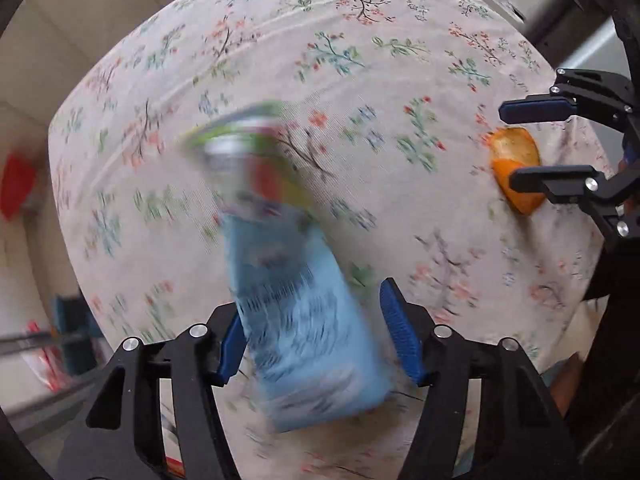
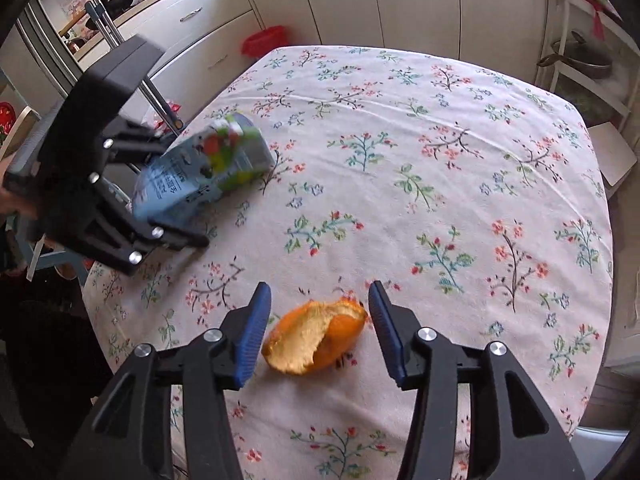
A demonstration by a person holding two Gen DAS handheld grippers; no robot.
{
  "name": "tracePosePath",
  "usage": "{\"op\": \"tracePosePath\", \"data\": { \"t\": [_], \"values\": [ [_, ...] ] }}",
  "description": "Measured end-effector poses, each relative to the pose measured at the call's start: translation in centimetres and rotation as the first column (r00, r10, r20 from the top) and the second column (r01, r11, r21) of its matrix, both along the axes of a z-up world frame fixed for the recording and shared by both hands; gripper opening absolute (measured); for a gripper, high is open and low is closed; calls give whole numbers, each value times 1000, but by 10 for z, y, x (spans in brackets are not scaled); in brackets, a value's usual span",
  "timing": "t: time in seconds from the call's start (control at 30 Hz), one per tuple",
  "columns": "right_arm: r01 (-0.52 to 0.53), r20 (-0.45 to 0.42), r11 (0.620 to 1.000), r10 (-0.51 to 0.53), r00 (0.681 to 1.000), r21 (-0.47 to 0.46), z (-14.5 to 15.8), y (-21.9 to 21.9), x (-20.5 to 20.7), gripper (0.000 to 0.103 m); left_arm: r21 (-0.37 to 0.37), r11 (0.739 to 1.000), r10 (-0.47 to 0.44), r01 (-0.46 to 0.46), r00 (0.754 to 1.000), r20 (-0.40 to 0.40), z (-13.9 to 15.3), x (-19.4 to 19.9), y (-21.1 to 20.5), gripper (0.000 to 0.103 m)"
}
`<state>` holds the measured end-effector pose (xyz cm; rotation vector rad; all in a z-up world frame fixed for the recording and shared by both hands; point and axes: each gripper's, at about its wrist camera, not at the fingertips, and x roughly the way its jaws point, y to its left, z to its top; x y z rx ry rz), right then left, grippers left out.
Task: Collect trash
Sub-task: 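Close the left tool on the blue milk carton and lift it while the right tool lifts the peel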
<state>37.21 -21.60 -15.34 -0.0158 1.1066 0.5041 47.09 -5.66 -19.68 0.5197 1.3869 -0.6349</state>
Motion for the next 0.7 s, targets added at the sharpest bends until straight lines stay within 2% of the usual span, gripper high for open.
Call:
{"op": "tracePosePath", "data": {
  "t": [0.13, 0.2, 0.23, 0.3, 0.33, 0.37, 0.43, 0.5, 0.63, 0.7],
  "values": [
    [-9, -9, 1000, 9, 1000, 5, -4, -2, -7, 54, -103, 987, 121, -124, 992, -41, 4, -13, 10, 59],
    [2, -13, 1000, -2, 1000, 13, -6, -1, -9, 54, -123, 968, 216, -218, 976, -23, 5, -9, 19, 68],
    [14, -12, 1000, -14, 1000, 17, -7, -2, -10, 54, -135, 955, 263, -263, 965, -16, 5, -5, 23, 69],
    [30, -14, 999, -29, 999, 22, -9, -1, -10, 54, -203, 906, 366, -371, 929, -63, 4, 4, 36, 72],
    [32, -14, 999, -32, 999, 20, -10, 1, -11, 54, -243, 875, 408, -420, 908, -101, 3, 6, 43, 73],
    [31, -13, 999, -31, 999, 17, -9, 3, -13, 54, -296, 829, 448, -474, 881, -156, 3, 10, 52, 74],
    [29, -10, 999, -29, 1000, 14, -9, 5, -16, 53, -349, 780, 479, -520, 854, -201, 4, 10, 62, 75],
    [36, -12, 999, -36, 999, 17, -12, 2, -17, 54, -359, 761, 503, -541, 841, -200, 3, 8, 70, 76],
    [89, -36, 993, -86, 996, 77, -16, -7, -12, 52, -376, 704, 574, -603, 794, -199, 2, 17, 90, 77],
    [109, -34, 990, -107, 994, 84, -16, -10, -10, 47, -385, 695, 584, -607, 789, -190, 1, 21, 89, 76]
  ]
}}
